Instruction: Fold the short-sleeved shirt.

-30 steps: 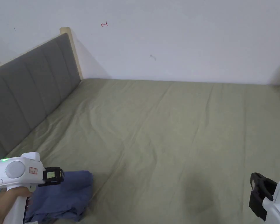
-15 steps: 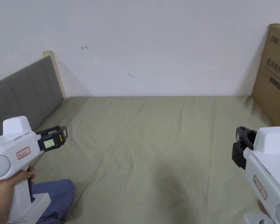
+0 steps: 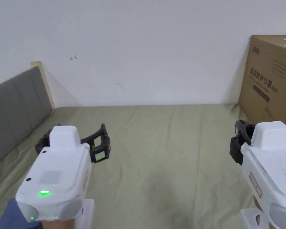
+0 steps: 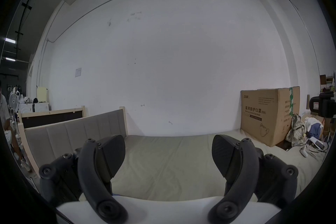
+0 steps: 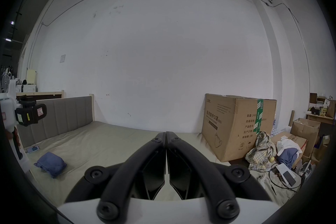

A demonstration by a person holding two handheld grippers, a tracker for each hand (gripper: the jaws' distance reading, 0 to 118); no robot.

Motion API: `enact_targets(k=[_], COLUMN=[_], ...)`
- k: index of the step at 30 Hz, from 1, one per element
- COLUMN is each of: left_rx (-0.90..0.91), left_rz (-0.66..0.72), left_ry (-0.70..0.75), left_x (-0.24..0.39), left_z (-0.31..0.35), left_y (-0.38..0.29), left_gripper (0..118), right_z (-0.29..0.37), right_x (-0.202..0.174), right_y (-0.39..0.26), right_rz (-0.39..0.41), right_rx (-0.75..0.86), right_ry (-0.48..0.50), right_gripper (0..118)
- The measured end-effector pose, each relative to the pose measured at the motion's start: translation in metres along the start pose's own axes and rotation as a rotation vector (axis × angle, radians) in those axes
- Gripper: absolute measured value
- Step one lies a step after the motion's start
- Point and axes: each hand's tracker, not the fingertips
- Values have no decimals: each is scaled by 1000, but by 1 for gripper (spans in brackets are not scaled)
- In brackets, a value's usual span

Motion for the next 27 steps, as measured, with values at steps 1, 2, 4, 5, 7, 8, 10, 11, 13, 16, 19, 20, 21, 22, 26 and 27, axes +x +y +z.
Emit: enact_targets(k=[1, 2, 4, 5, 7, 8, 10, 11, 13, 16, 19, 20, 21, 22, 26, 27], left_rx=[4, 7, 1, -3, -13, -14, -7, -8, -9, -12, -11, -10, -10, -9, -6, -8], left_rz=[10, 9, -1, -4, -9, -11, -20, -18, -20, -9, -8, -11, -5, 1, -13, -13], left_ry=[-7, -15, -53, -67, -84, -89, -98, -106, -113, -118, -116, -115, -118, -119, -112, -113], left_x=[5, 10, 15, 16, 22, 23, 26, 26, 27, 27, 27, 27, 26, 27, 26, 26], left_z=[1, 2, 1, 0, -1, -2, 0, 0, -1, -2, -2, -3, -3, -2, -2, -2], left_y=[-4, -7, -14, -17, -21, -23, -25, -24, -25, -25, -24, -23, -23, -22, -22, -23], left_gripper=[97, 92, 73, 62, 27, 13, 0, 0, 0, 0, 0, 0, 0, 0, 0, 0], right_z=[1, 2, 4, 4, 5, 5, 5, 4, 4, 3, 2, 3, 3, 3, 4, 4], right_x=[0, 0, 0, 1, 1, 1, 1, 1, 1, 1, 1, 1, 1, 1, -1, -1], right_y=[-1, -2, -4, -5, -6, -6, -7, -8, -9, -10, -10, -10, -10, -10, -9, -9], right_rz=[3, 7, 10, 8, 6, 5, 5, 4, 3, 2, 5, 6, 5, 3, 7, 6], right_rx=[2, 1, 1, 1, 2, 2, -1, -1, -3, -7, -7, -7, -6, -6, -5, -4], right_ry=[-3, -6, -9, -10, -14, -16, -16, -17, -19, -19, -20, -21, -21, -21, -20, -18], right_gripper=[0, 0, 0, 0, 0, 0, 0, 0, 0, 0, 0, 0, 0, 0, 0, 0])
